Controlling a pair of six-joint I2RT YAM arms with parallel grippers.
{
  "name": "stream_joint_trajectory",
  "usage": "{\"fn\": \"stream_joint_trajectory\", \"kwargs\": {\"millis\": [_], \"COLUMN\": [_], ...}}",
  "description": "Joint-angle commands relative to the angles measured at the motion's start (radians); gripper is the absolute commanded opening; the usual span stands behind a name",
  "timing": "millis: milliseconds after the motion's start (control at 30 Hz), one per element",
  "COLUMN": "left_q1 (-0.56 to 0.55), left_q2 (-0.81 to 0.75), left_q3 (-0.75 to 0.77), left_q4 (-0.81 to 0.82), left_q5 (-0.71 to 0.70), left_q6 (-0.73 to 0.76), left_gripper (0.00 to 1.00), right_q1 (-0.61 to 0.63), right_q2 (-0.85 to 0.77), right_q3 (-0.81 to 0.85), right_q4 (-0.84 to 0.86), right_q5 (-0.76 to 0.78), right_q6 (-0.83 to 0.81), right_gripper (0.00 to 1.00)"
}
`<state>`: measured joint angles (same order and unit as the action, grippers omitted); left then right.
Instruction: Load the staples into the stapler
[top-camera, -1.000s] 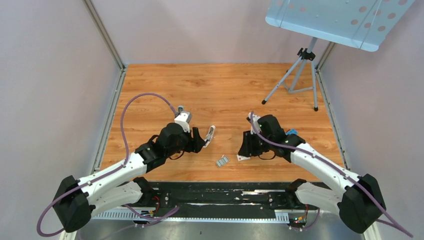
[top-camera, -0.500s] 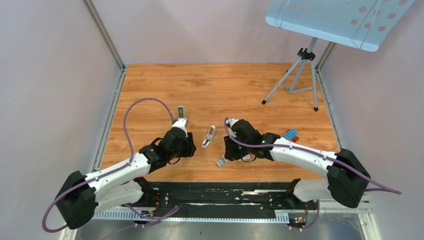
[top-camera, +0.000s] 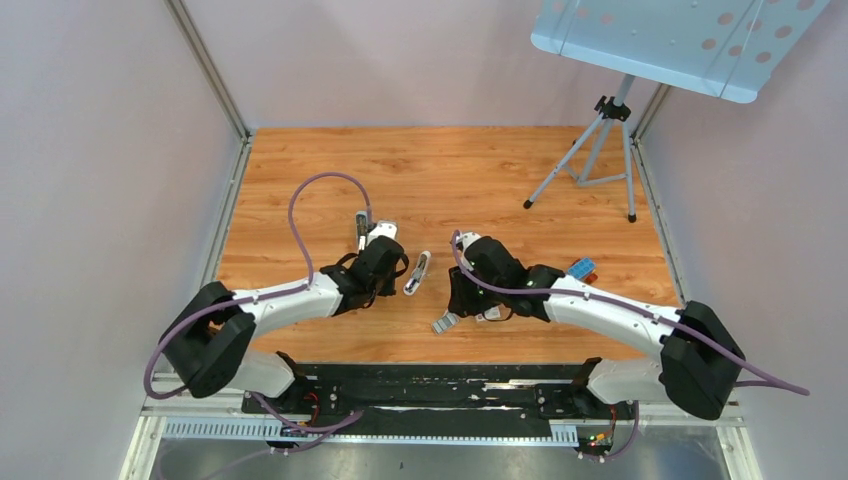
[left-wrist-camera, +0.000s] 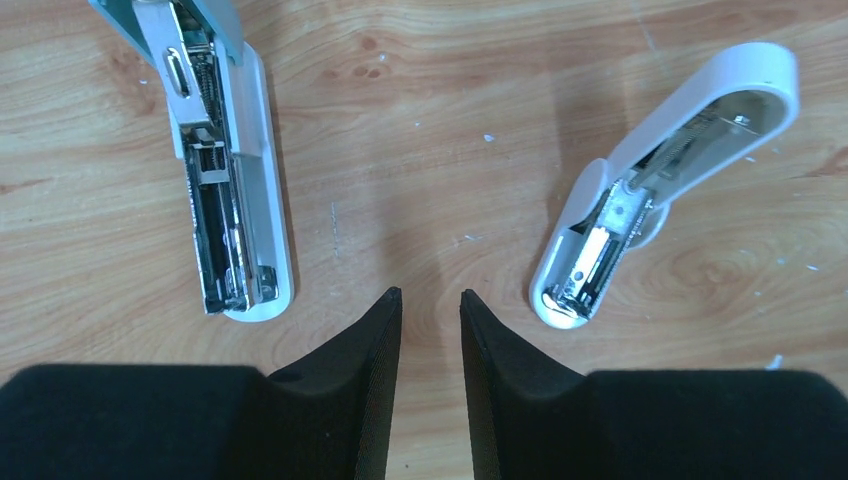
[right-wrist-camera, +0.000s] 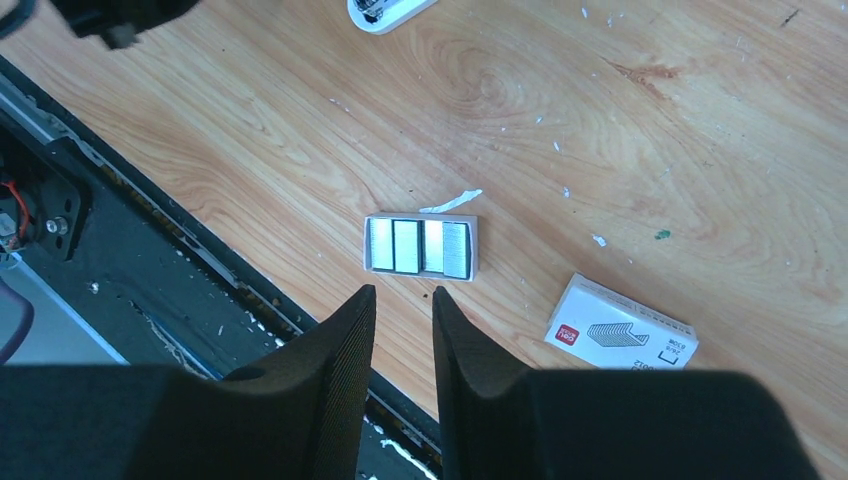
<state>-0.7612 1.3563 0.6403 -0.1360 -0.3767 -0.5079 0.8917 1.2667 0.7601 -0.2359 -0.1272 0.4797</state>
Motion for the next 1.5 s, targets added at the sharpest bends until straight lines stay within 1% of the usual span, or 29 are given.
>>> {"fn": "stream_joint_trajectory", "kwargs": {"millis": [0,133,467,700,800,1067,1333,1400,1467], "left_q1": [0.008,0.008,0.007,0.007,0.006,0.006,0.007,0.006,0.006], "left_q2": [0.068,0.106,0.164,0.174,0.164,0.131,0.041,-0.004,-0.049], "left_q3": [0.031,0.032,0.039,0.025,0.022,-0.039,-0.04,-0.043,-0.056], "left_q4": [0.049,0.089,0.113,0.131,0.131,0.232,0.119,0.089,0.08], "left_q5": [-0.03,0.022,0.161,0.192,0.2,0.278,0.176,0.183,0.233], "left_q6": [0.001,-0.01,-0.007,-0.01,-0.013,-0.073,-0.063,-0.061,-0.054], "left_gripper": [0.3,0.3,0.3,0.3,0.3,0.3,0.31,0.32,0.34], "right_q1": [0.009,0.009,0.002,-0.002,-0.002,-0.002,-0.002,-0.002,-0.001], "right_q2": [-0.05,-0.082,-0.113,-0.111,-0.106,-0.075,-0.069,-0.063,-0.05], "right_q3": [-0.007,-0.02,-0.028,-0.033,-0.037,-0.04,-0.06,-0.069,-0.071], "right_q4": [-0.017,-0.019,-0.035,-0.034,-0.033,-0.021,0.005,0.027,0.041], "right_q5": [0.022,0.028,0.051,0.049,0.047,0.023,-0.009,-0.034,-0.048], "right_q6": [0.017,0.018,0.007,0.006,0.006,0.008,-0.002,-0.005,-0.009], "right_gripper": [0.31,0.31,0.31,0.31,0.31,0.32,0.32,0.32,0.32]}}
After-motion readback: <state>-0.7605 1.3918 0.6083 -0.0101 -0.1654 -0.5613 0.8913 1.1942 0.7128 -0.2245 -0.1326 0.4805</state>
